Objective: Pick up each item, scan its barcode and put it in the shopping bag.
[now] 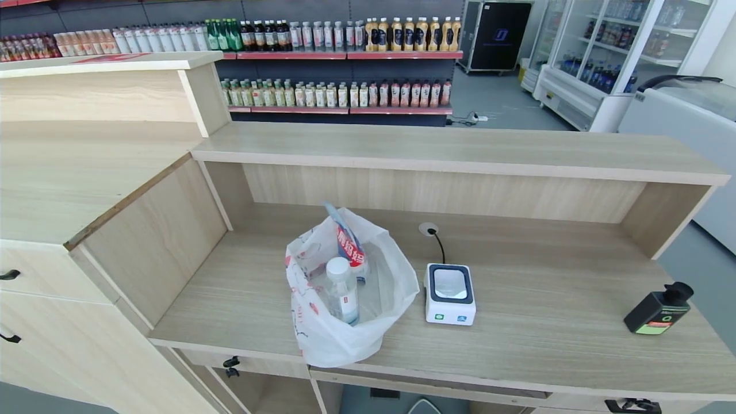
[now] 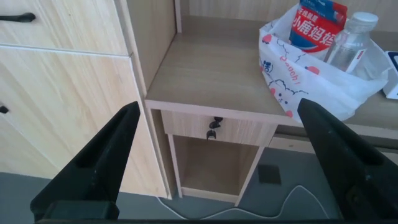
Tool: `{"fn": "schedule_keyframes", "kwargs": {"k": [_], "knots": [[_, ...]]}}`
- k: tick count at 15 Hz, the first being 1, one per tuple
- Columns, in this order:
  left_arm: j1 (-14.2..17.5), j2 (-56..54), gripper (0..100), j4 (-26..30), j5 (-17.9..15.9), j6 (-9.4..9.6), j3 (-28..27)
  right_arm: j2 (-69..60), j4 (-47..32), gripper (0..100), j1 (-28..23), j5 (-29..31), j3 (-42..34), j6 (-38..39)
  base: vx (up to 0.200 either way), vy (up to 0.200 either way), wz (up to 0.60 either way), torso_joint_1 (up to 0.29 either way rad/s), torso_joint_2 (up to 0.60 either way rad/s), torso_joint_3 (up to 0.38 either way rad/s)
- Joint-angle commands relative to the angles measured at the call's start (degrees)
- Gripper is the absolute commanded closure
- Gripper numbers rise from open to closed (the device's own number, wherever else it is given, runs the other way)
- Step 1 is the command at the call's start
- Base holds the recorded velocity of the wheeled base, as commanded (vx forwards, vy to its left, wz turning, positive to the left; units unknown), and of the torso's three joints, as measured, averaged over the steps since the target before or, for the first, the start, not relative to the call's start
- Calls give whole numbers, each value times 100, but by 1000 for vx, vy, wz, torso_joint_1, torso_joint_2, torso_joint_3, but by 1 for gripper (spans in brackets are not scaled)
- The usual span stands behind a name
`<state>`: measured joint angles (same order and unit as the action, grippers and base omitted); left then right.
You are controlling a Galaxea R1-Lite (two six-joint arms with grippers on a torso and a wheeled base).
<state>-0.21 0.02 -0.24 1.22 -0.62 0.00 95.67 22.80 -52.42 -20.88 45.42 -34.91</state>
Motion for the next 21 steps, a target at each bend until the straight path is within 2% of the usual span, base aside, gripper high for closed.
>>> {"fn": "schedule_keyframes", "kwargs": {"k": [1,4,10,17,21], "knots": [[3,-2,0,-11,1,1,0,1191,-3,0,-418,-795,511,-534,0,0,0,0,0,0],[3,-2,0,-2,1,-8,0,1410,14,0,-418,-1603,564,-648,0,0,0,0,0,0],[3,-2,0,-2,1,1,0,1946,-21,0,-278,-2429,591,-1483,0,0,0,0,0,0],[3,-2,0,-2,1,1,0,2720,-21,0,144,-2913,810,-2380,0,0,0,0,0,0],[3,-2,0,-2,10,1,0,2975,-12,0,434,-3141,845,-2485,0,0,0,0,0,0]]}}
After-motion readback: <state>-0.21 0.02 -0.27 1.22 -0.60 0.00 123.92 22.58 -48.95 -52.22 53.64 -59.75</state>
